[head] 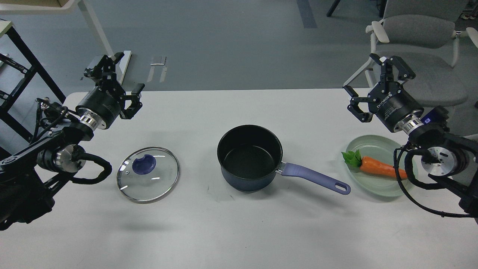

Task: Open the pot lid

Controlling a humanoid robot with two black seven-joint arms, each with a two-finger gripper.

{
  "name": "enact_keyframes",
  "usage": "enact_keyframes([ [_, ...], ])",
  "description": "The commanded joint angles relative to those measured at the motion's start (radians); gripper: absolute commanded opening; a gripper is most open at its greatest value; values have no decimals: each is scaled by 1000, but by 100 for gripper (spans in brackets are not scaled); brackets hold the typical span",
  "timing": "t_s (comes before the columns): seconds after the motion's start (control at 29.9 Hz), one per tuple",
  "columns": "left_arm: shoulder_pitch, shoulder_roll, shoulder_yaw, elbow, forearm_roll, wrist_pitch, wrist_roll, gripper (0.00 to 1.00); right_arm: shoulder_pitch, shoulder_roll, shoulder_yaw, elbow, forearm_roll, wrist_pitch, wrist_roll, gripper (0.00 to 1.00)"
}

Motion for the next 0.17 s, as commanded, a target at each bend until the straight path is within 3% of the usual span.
enact_keyframes([
  [0.0,12,-13,-21,8,11,-10,1,99,-3,11,5,3,-2,1,0,99],
  [0.13,13,-27,-21,12,74,-10,1,99,-3,26,23,0,-5,0,0,99],
])
